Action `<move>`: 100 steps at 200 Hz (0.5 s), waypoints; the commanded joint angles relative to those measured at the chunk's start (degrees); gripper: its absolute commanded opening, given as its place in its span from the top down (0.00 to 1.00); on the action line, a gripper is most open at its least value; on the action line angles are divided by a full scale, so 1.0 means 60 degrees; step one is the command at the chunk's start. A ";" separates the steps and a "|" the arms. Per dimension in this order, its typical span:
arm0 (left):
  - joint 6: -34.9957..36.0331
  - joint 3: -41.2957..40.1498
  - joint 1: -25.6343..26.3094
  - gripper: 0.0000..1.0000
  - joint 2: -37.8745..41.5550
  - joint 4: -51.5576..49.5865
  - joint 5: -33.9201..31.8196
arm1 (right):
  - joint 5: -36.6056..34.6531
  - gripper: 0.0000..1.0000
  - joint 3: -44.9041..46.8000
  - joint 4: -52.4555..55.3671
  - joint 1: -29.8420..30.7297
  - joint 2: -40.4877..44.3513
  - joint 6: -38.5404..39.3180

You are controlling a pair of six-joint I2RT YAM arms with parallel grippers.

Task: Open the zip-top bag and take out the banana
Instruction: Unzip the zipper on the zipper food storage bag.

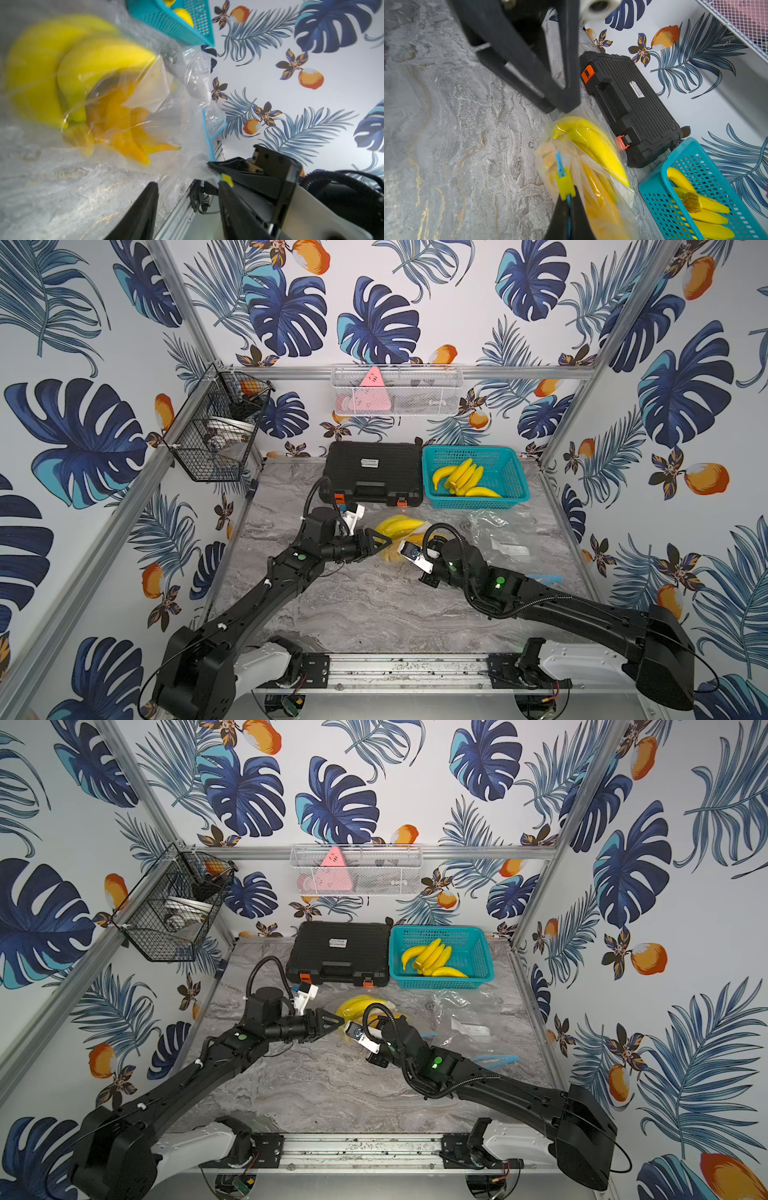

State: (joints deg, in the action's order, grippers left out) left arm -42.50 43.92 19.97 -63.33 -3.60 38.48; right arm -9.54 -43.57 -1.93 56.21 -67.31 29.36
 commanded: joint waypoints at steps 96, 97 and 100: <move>0.8738 -0.0977 0.1798 0.42 0.1575 -0.0088 -0.2650 | 0.2276 0.96 -0.1098 0.1793 -0.1089 0.0131 -0.0511; 0.8775 -0.0992 0.1799 0.42 0.1568 -0.0030 -0.2620 | 0.2299 0.96 -0.1100 0.1798 -0.1090 0.0116 -0.0512; 0.8875 -0.1043 0.1797 0.41 0.1562 0.0121 -0.2531 | 0.2338 0.96 -0.1102 0.1798 -0.1091 0.0106 -0.0514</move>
State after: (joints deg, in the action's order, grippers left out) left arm -0.84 40.01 30.44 -54.28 -10.98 23.16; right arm 0.43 -49.01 7.03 49.91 -66.02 26.92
